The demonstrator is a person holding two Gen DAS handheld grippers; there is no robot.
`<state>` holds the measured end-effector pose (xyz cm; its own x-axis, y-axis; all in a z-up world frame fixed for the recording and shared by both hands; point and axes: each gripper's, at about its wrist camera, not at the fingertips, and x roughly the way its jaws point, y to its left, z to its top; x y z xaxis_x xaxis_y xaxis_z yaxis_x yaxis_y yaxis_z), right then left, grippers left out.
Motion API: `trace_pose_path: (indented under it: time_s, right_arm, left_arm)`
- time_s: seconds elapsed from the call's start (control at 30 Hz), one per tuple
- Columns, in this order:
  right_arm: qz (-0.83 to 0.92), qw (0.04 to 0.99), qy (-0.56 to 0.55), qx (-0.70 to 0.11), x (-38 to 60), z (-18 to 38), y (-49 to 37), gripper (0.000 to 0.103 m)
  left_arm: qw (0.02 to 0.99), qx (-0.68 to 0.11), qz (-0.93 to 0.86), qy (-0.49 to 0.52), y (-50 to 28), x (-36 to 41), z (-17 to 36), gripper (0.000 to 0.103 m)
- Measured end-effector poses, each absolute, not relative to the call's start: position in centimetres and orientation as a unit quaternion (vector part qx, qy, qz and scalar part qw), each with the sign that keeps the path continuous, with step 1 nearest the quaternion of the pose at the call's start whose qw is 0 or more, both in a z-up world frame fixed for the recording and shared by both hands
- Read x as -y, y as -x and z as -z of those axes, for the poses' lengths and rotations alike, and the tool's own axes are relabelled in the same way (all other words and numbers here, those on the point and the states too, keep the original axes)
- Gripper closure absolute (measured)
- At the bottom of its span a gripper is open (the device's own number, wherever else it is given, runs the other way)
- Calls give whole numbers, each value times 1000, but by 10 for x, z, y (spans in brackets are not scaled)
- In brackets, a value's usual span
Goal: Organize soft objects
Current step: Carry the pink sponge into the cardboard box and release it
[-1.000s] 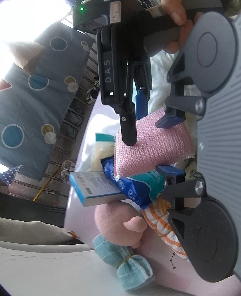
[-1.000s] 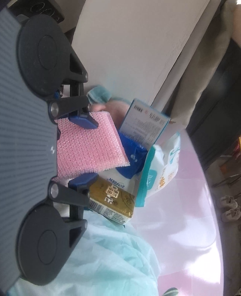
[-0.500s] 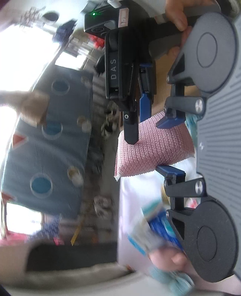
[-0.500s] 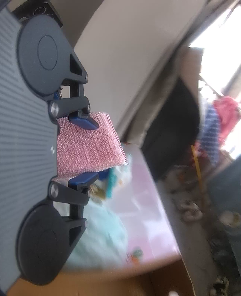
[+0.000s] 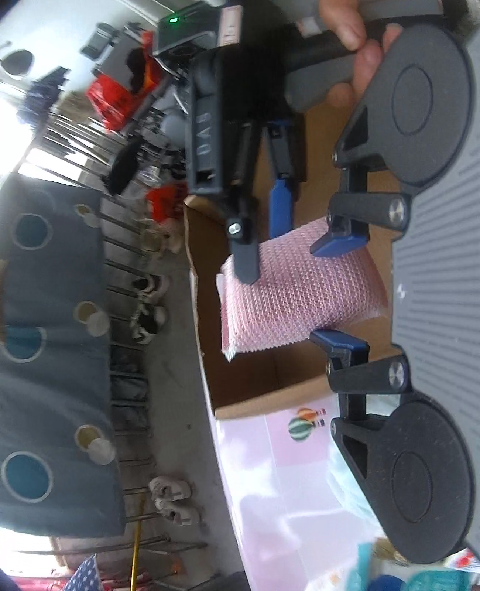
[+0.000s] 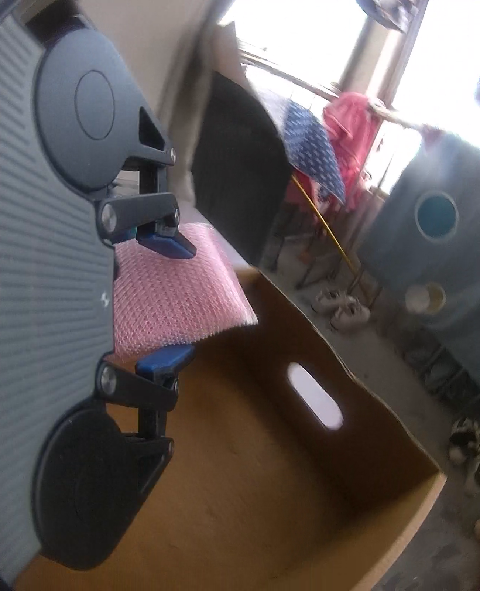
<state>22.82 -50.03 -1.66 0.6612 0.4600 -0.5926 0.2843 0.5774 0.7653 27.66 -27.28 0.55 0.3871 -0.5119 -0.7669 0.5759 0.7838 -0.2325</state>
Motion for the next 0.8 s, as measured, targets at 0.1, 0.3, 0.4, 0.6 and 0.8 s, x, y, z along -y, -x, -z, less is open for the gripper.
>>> trace_pose_path:
  time_s: [0.1,0.3,0.4,0.6,0.8]
  right_arm:
    - [-59,781,-459,-420,513,43,-256,49]
    - [-36,762,-462,-453,517,91,-277,49]
    - [-20,762,-460,-455,519,100,-274,49]
    - [10,762,-455,-460,513,109,-271,50]
    - [0,747,-462,-477,488,126,-282,53]
  left_arm:
    - [830,-459,313,-54,-294,293,11,55]
    - [827,-473,299,-49,-302,285,25,52]
    - [830,-469,300,-44,-299,278,22,50]
    - [831,-463,308,-13,-297,258,2,48]
    - [843,-452,293,-11,-292,237,-13,45]
